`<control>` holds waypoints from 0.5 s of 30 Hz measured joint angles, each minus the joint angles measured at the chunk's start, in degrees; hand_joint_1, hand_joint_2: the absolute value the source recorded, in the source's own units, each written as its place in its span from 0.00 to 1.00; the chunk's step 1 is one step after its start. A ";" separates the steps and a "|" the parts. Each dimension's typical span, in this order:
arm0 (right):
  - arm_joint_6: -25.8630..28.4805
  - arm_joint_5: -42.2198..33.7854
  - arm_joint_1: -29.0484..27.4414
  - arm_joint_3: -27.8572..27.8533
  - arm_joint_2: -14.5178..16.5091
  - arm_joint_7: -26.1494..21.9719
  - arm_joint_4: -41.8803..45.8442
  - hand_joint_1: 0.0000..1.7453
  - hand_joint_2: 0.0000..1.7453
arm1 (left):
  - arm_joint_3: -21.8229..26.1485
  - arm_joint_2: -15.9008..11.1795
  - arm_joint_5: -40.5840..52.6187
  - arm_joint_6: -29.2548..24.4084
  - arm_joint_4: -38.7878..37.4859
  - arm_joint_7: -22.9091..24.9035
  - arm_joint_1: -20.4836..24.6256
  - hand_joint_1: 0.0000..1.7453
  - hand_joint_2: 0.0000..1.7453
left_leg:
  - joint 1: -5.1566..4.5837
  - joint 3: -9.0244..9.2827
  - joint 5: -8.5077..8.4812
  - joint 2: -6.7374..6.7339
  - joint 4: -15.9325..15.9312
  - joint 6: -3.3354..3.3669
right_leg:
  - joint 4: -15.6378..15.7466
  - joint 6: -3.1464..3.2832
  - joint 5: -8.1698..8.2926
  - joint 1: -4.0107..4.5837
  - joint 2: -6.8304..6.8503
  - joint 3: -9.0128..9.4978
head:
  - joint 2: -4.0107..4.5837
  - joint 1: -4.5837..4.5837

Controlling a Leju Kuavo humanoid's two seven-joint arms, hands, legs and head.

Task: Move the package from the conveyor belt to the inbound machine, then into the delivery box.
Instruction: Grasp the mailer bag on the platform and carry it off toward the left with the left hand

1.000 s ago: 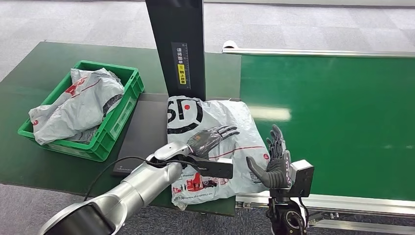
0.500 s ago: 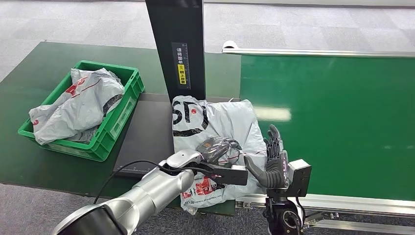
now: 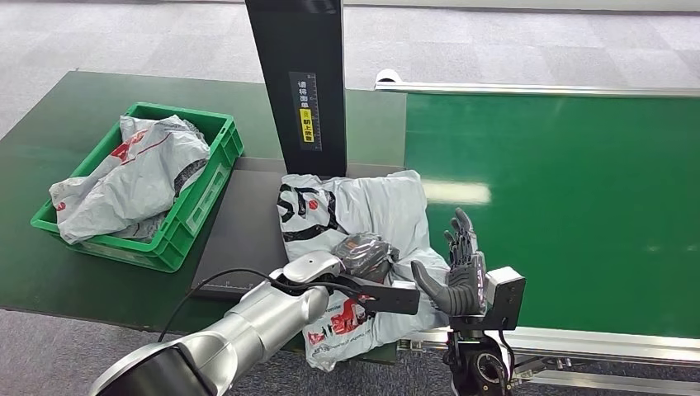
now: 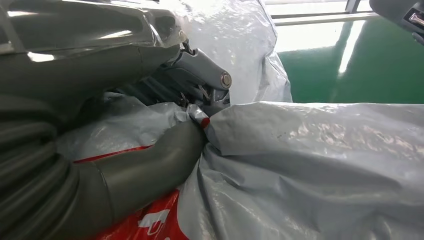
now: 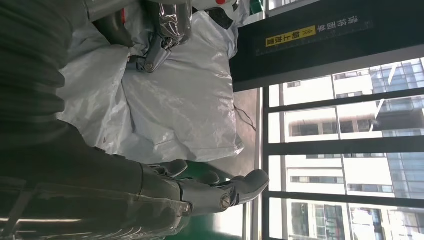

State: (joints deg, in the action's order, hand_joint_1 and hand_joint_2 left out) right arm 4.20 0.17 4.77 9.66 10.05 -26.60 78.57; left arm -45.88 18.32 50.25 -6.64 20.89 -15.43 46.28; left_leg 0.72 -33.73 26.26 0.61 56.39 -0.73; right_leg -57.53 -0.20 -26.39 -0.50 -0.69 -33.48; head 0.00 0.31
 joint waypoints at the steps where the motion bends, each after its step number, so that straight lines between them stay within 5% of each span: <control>1: -0.01 0.00 0.01 -0.02 0.00 0.00 -0.01 0.00 1.00 | -0.02 0.03 0.00 0.00 -0.07 0.00 0.00 1.00 1.00 | 0.00 0.00 0.00 0.00 0.00 0.00 | 0.00 0.00 0.00 0.00 0.00 0.00 | 0.00 0.00; 15: 0.14 0.00 0.34 -0.19 0.02 0.05 -0.17 0.00 1.00 | -0.79 0.37 3.19 -2.60 -0.61 0.94 0.11 1.00 1.00 | 0.00 0.09 0.00 0.00 0.00 0.00 | 0.00 0.00 0.00 0.00 0.00 0.10 | 0.00 0.00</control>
State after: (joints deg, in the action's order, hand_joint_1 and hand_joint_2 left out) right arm 4.34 0.17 5.11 9.47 10.08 -26.55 78.40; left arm -46.68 18.68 53.44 -9.24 20.29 -14.49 46.39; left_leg 0.72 -33.64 26.26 0.61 56.38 -0.72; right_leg -57.53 -0.20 -26.39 -0.50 -0.69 -33.38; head 0.00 0.31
